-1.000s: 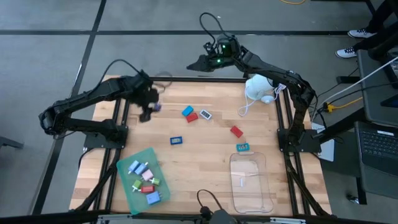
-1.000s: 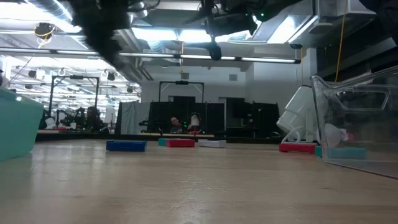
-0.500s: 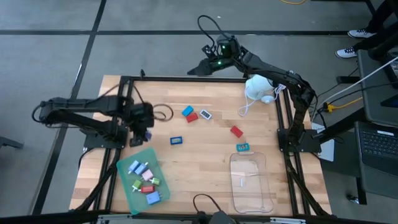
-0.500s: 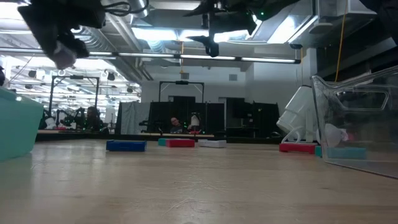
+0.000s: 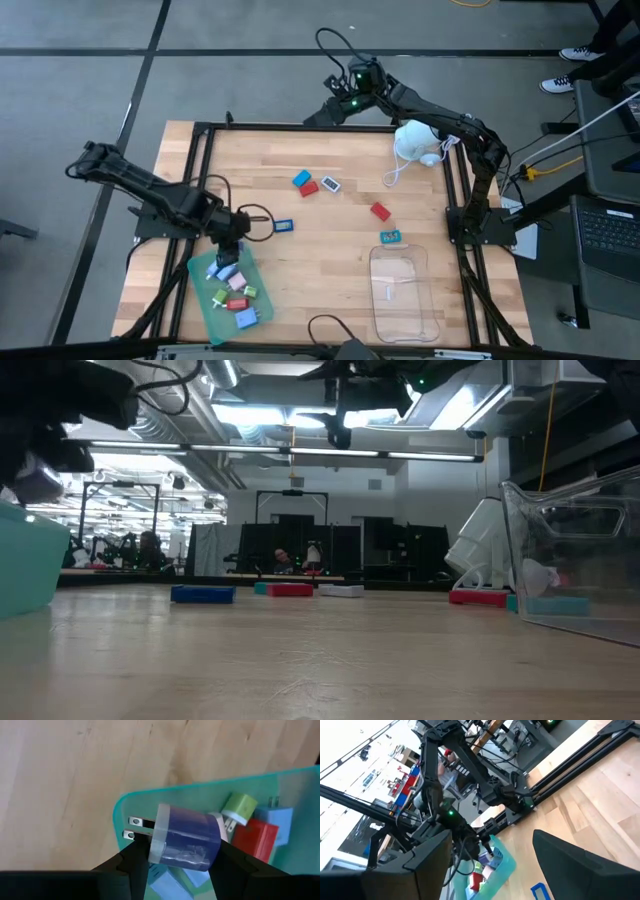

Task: Pick & Place Office items
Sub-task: Put the purple charger adapter into the blue bin, then put the white digital clock into the transparent bin

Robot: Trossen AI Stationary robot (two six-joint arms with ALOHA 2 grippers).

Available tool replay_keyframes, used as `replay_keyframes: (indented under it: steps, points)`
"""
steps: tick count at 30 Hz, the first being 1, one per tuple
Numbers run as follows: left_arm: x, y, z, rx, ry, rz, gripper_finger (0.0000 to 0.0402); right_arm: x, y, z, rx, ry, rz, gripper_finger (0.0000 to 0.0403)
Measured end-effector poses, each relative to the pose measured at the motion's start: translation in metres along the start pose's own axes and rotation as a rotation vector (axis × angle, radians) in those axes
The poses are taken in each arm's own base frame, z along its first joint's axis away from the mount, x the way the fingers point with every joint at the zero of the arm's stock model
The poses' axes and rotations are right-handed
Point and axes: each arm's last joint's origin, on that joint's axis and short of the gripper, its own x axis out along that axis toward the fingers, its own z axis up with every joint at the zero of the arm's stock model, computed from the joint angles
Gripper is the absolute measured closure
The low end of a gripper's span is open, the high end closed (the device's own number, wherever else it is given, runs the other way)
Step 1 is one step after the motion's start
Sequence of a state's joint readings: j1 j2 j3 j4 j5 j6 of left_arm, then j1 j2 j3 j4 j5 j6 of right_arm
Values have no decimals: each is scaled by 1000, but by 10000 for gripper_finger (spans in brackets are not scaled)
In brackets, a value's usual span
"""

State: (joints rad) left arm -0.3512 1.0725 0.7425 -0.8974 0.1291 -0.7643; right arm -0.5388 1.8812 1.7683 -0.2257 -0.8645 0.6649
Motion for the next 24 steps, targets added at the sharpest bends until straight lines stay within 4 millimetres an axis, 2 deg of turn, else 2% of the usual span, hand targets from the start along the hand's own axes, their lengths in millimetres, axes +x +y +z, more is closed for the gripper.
replay_keyframes:
  steps: [15, 21, 24]
  points:
    - [47, -14, 14, -28, 101, 56, 241, 10, 8, -6, -26, 32, 28, 120]
    - [48, -13, 14, -59, 93, 78, 136, 11, 9, -7, -30, 38, 34, 120]
    - [44, -13, 13, -86, 88, 71, 108, 12, 10, -8, -37, 40, 39, 120]
